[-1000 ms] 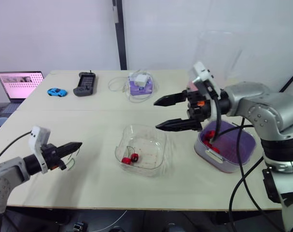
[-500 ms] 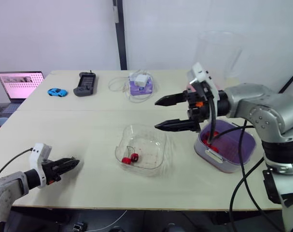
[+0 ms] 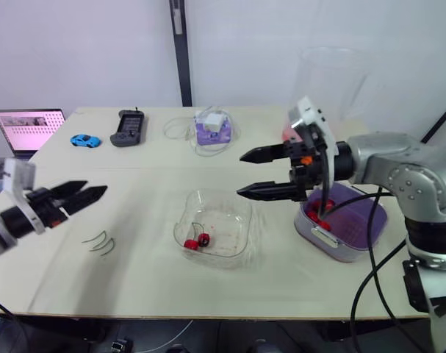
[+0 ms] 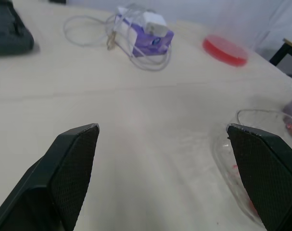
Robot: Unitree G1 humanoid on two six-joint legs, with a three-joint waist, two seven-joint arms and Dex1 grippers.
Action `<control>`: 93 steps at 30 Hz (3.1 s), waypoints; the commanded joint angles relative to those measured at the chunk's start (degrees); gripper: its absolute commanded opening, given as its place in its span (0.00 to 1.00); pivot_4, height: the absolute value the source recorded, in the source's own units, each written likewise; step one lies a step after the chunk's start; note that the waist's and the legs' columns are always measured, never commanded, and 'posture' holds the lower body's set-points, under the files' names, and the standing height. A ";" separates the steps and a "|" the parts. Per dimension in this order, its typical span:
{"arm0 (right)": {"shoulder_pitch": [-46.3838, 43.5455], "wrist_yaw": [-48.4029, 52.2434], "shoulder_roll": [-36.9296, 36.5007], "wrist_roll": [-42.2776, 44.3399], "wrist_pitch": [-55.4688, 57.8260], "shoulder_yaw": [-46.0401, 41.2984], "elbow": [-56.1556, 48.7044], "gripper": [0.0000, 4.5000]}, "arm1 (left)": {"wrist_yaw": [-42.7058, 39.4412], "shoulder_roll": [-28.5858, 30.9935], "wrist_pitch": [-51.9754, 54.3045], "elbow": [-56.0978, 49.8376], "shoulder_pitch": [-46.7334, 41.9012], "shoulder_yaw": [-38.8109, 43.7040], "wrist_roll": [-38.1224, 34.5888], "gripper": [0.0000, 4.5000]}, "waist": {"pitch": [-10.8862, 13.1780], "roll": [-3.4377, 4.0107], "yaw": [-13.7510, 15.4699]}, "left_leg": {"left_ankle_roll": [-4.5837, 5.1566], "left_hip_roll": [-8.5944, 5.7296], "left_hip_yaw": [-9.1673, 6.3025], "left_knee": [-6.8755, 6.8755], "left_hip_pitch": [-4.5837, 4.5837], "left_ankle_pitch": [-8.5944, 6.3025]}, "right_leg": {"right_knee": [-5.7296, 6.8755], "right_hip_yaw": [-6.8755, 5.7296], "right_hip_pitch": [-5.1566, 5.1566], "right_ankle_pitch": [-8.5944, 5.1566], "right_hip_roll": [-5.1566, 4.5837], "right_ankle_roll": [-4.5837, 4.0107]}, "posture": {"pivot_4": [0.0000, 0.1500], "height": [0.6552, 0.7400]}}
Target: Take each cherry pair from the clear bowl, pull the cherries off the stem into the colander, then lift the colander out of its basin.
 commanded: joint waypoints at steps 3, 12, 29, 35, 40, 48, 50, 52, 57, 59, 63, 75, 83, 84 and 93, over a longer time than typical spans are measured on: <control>-1.18 -1.18 1.31 -5.74 -4.00 5.02 -1.66 1.00 | -13.61 4.64 -13.80 -11.25 3.54 -7.39 6.67 0.99 | 0.01 0.02 0.08 | 0.00 0.01 0.01 -0.05 0.00 0.00 | -0.02 0.01 -0.01 -0.01 0.01 -0.01 | 1.00 0.92; -3.59 -7.27 11.43 -7.51 7.32 13.02 0.70 1.00 | -13.51 3.81 -8.99 -17.76 1.30 -10.86 2.57 0.99 | 0.01 0.01 -0.22 | -0.04 0.03 0.00 -0.06 -0.02 0.02 | 0.09 0.04 -0.08 0.00 0.05 -0.01 | 1.00 0.92; 2.35 -6.58 18.19 -31.34 -13.57 33.81 7.57 1.00 | -14.56 3.38 -10.44 -18.12 6.67 -10.30 4.07 0.99 | 0.00 0.00 -0.81 | -0.05 0.04 -0.05 0.00 -0.02 0.03 | 0.17 0.02 -0.10 -0.01 0.08 -0.02 | 1.00 0.92; 3.67 -6.16 21.19 -32.66 -14.15 33.01 9.88 0.74 | -14.31 4.14 -8.28 -18.30 6.84 -11.53 3.99 1.00 | 0.00 0.00 -0.95 | -0.05 0.03 -0.08 0.00 -0.02 0.03 | 0.18 -0.01 -0.08 -0.01 0.07 -0.02 | 1.00 0.92; 3.80 -5.06 21.29 -34.34 -13.95 33.03 10.50 0.53 | -14.18 4.01 -7.86 -18.63 6.47 -11.69 4.16 1.00 | 0.00 0.00 -1.07 | -0.05 0.03 -0.08 0.00 -0.02 0.03 | 0.18 -0.01 -0.09 -0.01 0.07 -0.02 | 1.00 0.92; 3.32 -3.58 20.91 -36.52 -13.64 32.88 11.87 0.53 | -13.86 3.44 -7.74 -19.13 6.04 -12.36 4.13 1.00 | 0.00 0.00 -1.25 | -0.05 0.03 -0.10 -0.01 -0.02 0.03 | 0.19 -0.01 -0.09 -0.01 0.08 -0.02 | 1.00 0.92; 3.31 -3.17 20.85 -37.10 -14.01 33.14 12.28 0.53 | -13.80 3.35 -7.79 -19.14 5.97 -12.53 4.15 1.00 | 0.00 0.00 -1.23 | -0.05 0.03 -0.10 -0.01 -0.02 0.03 | 0.19 -0.01 -0.09 -0.01 0.07 -0.02 | 1.00 0.92; 3.14 -2.48 20.42 -38.00 -14.44 33.78 12.44 0.53 | -13.73 3.25 -7.80 -19.14 5.92 -12.64 4.18 1.00 | 0.00 0.00 -1.24 | -0.05 0.03 -0.10 -0.01 -0.02 0.03 | 0.19 -0.02 -0.09 -0.01 0.07 -0.02 | 1.00 0.92; 3.00 -1.85 20.31 -39.67 -14.92 33.44 12.43 0.47 | -13.75 3.01 -7.98 -19.12 6.13 -12.78 4.43 1.00 | 0.00 0.00 -1.23 | -0.05 0.03 -0.09 -0.01 -0.02 0.03 | 0.19 -0.01 -0.09 -0.01 0.07 -0.02 | 1.00 0.92; 3.00 -1.72 20.34 -40.06 -15.15 33.16 12.23 0.37 | -13.71 2.86 -8.03 -19.11 6.14 -12.93 4.51 1.00 | 0.00 0.00 -1.24 | -0.05 0.03 -0.10 -0.01 -0.02 0.03 | 0.19 -0.01 -0.08 -0.01 0.07 -0.02 | 1.00 0.92; 3.10 -1.59 20.41 -40.78 -15.75 32.54 11.61 0.14 | -13.61 2.62 -7.97 -19.19 6.14 -13.01 4.50 1.00 | 0.00 0.00 -1.23 | -0.05 0.03 -0.10 0.00 -0.02 0.03 | 0.19 -0.02 -0.08 -0.01 0.07 -0.02 | 1.00 0.92; 4.64 -2.78 9.72 -50.31 -49.11 25.90 3.63 0.14 | -8.34 -3.12 -1.23 -15.12 -4.99 -12.88 -3.42 1.00 | -0.01 -0.02 -1.13 | -0.05 0.02 -0.10 0.02 -0.02 0.03 | 0.19 -0.03 -0.06 -0.01 0.06 -0.02 | 1.00 0.92; 7.78 -17.00 9.96 -64.56 -60.53 22.47 8.06 0.14 | 4.55 -14.70 4.21 -9.79 -19.78 -16.85 -5.37 1.00 | -0.03 -0.06 -0.93 | -0.07 -0.01 -0.10 0.09 -0.01 0.04 | 0.25 -0.03 -0.02 -0.01 0.02 -0.01 | 1.00 0.92; 7.93 -18.86 9.98 -66.83 -61.67 22.48 8.45 0.14 | 6.08 -16.11 4.61 -9.44 -20.93 -17.16 -5.30 1.00 | -0.03 -0.06 -0.90 | -0.09 -0.02 -0.11 0.09 -0.02 0.06 | 0.25 -0.03 -0.04 -0.01 0.03 -0.01 | 1.00 0.92; 12.22 -25.11 14.69 -78.35 -57.75 21.67 3.63 0.14 | 18.56 -27.74 -0.10 -5.84 -27.82 -22.43 2.89 1.00 | -0.04 -0.09 -1.13 | -0.38 -0.02 -0.11 0.08 -0.01 0.22 | 0.27 -0.01 -0.05 0.00 0.04 -0.01 | 1.00 0.92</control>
